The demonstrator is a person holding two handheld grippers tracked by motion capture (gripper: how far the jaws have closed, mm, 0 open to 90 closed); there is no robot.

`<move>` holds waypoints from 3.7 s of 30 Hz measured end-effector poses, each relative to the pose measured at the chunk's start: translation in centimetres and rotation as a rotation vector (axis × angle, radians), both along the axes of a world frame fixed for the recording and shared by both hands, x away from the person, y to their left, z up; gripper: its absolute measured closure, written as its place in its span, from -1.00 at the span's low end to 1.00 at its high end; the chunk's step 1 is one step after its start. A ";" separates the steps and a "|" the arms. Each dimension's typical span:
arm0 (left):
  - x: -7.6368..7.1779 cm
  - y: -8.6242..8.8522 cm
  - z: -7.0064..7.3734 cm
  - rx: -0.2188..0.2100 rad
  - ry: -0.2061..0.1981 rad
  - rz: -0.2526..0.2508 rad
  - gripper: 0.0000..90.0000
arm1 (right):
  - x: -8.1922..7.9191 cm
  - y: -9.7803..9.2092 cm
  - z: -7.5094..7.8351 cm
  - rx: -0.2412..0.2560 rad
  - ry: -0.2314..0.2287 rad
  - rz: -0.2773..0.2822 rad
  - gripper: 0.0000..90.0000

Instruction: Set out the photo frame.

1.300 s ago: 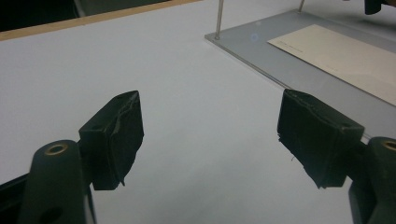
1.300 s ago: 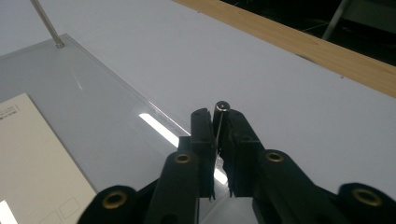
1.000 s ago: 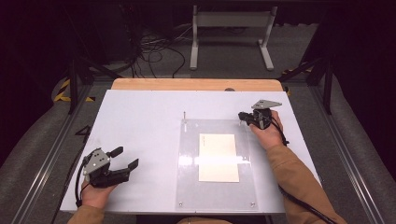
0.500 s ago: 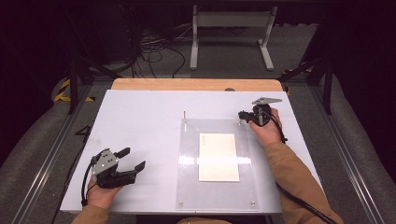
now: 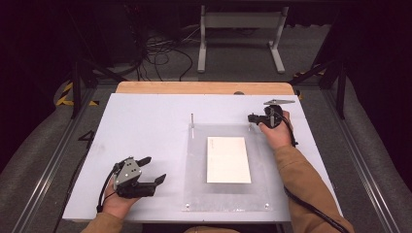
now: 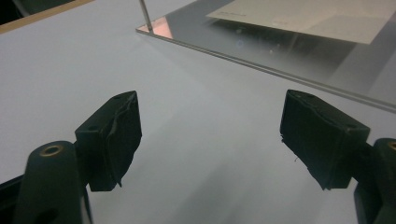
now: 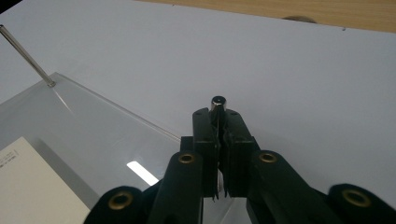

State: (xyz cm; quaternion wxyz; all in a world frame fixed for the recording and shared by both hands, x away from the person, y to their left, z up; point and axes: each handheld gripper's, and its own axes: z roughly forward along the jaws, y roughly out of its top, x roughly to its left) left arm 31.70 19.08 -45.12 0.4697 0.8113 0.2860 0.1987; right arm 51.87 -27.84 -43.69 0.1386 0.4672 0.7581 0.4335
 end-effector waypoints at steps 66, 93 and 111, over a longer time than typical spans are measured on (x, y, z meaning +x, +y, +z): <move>-1.9 -8.3 1.2 0.076 -0.378 -0.257 0.27 | 1.3 -0.4 0.0 0.077 0.089 -0.018 0.89; -1.9 -8.4 1.5 0.074 -0.345 -0.231 0.23 | -6.9 -3.0 4.1 0.123 -0.103 0.139 0.04; -1.9 -8.4 1.8 0.062 -0.330 -0.225 0.22 | -15.5 -5.8 5.0 0.087 -0.229 0.248 -0.30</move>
